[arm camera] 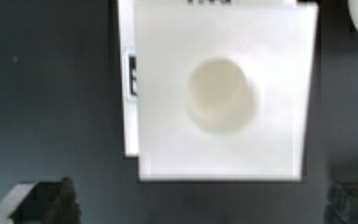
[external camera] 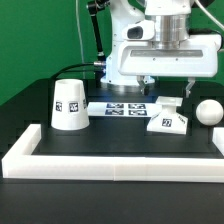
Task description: Assemble lamp
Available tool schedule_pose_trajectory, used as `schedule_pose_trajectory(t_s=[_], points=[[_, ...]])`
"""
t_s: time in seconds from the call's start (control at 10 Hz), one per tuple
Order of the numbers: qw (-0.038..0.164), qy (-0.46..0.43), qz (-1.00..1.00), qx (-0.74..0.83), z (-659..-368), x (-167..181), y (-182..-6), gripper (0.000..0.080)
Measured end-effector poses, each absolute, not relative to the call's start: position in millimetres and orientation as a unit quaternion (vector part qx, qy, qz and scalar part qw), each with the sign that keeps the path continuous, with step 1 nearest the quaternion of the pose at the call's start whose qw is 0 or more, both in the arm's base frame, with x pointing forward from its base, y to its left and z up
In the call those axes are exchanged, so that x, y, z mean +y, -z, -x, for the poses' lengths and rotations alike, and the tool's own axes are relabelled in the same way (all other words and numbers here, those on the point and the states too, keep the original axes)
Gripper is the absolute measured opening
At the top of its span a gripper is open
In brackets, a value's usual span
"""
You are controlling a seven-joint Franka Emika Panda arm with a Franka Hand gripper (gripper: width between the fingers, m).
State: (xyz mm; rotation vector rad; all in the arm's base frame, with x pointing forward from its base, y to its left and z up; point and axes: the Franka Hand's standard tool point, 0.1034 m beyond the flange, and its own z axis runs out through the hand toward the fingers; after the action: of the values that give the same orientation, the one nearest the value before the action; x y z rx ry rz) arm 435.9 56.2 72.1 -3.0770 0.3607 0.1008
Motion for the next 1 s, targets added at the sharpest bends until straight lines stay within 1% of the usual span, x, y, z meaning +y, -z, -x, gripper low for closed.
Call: schedule_pose_trajectory(t_s=[0.2, 0.6, 0.8, 1.0], points=[[0.02, -0.034, 0.993, 0.109, -423, 62, -64.9, 0.07], [0.021, -0.03, 0.995, 0.097, -427, 73, -67.7, 0.07], [0.021, -0.031, 0.995, 0.095, -423, 72, -59.7, 0.07], [0.021, -0.034, 0.995, 0.094, -421, 72, -55.3, 0.07]])
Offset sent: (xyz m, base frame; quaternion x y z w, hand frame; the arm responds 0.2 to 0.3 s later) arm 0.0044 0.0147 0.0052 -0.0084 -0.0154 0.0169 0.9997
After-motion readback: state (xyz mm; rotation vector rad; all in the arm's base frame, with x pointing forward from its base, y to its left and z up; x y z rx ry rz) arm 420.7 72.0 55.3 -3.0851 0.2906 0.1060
